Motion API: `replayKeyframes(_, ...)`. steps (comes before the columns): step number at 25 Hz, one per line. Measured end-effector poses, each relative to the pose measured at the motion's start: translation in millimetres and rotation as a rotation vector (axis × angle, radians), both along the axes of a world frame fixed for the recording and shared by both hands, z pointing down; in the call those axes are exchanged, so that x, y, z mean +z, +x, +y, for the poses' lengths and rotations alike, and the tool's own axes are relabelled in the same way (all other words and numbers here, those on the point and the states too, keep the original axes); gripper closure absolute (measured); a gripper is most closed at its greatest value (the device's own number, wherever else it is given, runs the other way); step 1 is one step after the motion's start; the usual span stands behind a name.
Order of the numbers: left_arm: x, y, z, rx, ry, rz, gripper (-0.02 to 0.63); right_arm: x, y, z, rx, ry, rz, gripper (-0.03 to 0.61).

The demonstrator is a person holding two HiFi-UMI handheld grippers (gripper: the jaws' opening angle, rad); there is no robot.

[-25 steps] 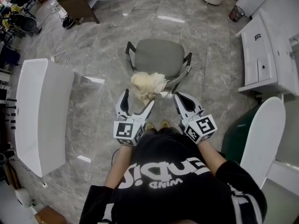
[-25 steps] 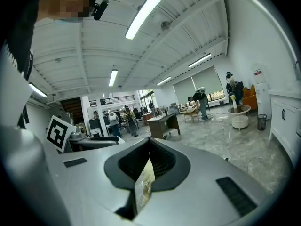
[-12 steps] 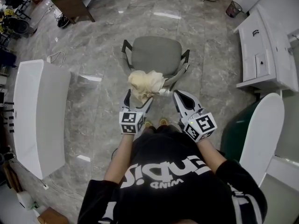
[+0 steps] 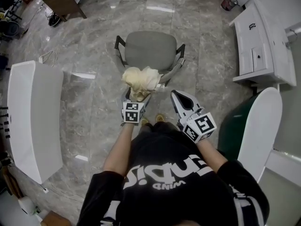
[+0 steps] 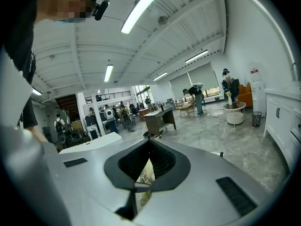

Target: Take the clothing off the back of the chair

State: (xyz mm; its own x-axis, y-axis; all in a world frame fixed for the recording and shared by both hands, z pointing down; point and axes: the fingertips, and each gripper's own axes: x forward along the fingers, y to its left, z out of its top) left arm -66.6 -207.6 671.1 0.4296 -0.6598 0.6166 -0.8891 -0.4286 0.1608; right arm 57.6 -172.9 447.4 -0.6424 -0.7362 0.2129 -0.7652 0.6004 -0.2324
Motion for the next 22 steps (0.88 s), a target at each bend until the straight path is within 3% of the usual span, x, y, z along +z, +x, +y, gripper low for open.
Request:
replayKeyframes(7, 38, 0, -8, 0.033, -0.058, -0.050, 0.151, 0, 7, 2, 0.019, -0.015, 0.019, 0.565)
replayKeyframes(19, 41, 10, -23, -0.015, -0.055, -0.015, 0.155, 7, 27, 12, 0.070, -0.036, 0.045, 0.565)
replayKeyframes(20, 39, 8, -24, -0.025, -0.051, -0.013, 0.169, 7, 28, 14, 0.072, -0.037, 0.046, 0.565)
replayKeyframes(22, 36, 5, -25, -0.048, -0.042, -0.015, 0.263, 7, 30, 16, 0.077, -0.041, 0.049, 0.565)
